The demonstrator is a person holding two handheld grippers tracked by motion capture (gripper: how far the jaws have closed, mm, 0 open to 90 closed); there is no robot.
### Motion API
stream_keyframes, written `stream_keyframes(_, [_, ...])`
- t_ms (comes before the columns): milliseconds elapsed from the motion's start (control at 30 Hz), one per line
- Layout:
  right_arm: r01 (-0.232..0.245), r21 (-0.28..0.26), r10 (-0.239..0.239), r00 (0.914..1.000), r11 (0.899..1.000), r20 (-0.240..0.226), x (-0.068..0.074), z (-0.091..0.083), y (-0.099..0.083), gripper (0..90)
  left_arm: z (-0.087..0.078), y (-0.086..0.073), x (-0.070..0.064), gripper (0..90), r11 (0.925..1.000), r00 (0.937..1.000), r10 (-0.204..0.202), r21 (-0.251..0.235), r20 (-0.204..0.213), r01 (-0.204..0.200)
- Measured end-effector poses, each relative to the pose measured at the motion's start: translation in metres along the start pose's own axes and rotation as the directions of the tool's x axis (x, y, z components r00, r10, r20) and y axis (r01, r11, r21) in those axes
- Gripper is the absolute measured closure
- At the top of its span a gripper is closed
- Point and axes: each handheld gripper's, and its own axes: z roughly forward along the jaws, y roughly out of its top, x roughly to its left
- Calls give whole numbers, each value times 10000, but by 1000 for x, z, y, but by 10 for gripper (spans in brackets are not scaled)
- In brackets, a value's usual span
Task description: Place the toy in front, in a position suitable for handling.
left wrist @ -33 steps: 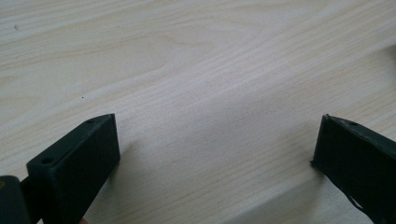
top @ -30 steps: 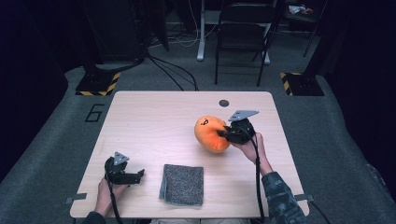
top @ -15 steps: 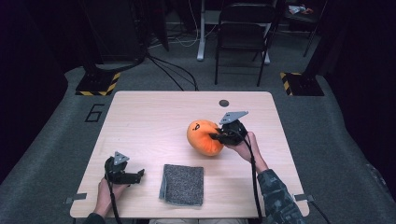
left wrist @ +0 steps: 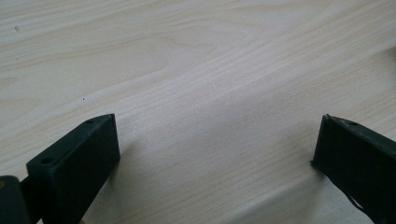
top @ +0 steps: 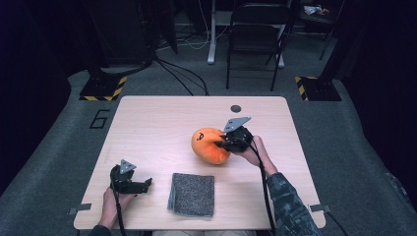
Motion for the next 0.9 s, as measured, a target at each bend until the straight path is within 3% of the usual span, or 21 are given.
stream_keyframes(300, [281, -68, -284, 9986, 9996, -438, -6, 19, 7, 730, 0, 0, 0, 0, 10000, 10000, -1, 4, -21, 1])
stream_keyframes(500, [337, 353, -318, 9981, 9988, -524, -11, 38, 3, 696, 0, 0, 0, 0, 10000, 10000, -16, 7, -19, 16])
stream_keyframes(600, [65, 257, -51, 9987, 9996, -508, -16, 40, 1, 650, 0, 0, 0, 0, 10000, 10000, -25, 10, -49, 25])
stream_keyframes(633, [-73, 317, 89, 9987, 9995, -502, -17, 40, 1, 605, 0, 0, 0, 0, 10000, 10000, -16, -20, -63, 16])
stream_keyframes(667, [-358, 263, 370, 9983, 9990, -458, -20, 39, 0, 487, 0, 0, 0, 0, 10000, 10000, -16, -28, -72, 16])
stream_keyframes(700, [-403, 273, 416, 9980, 9988, -481, -21, 38, -1, 430, 0, 0, 0, 0, 10000, 10000, 10, -23, -85, -10])
stream_keyframes(733, [-403, 273, 416, 9980, 9988, -481, -21, 38, -1, 430, 0, 0, 0, 0, 10000, 10000, 10, -23, -85, -10])
stream_keyframes(800, [-796, 165, 801, 9961, 9967, -361, -21, 33, -1, 311, 0, 0, 0, 0, 10000, 10000, -33, -30, -73, 33])
stream_keyframes(900, [-1071, 138, 1075, 9938, 9941, -295, -21, 27, -1, 234, 0, 0, 0, 0, 10000, 10000, -40, 13, -35, 40])
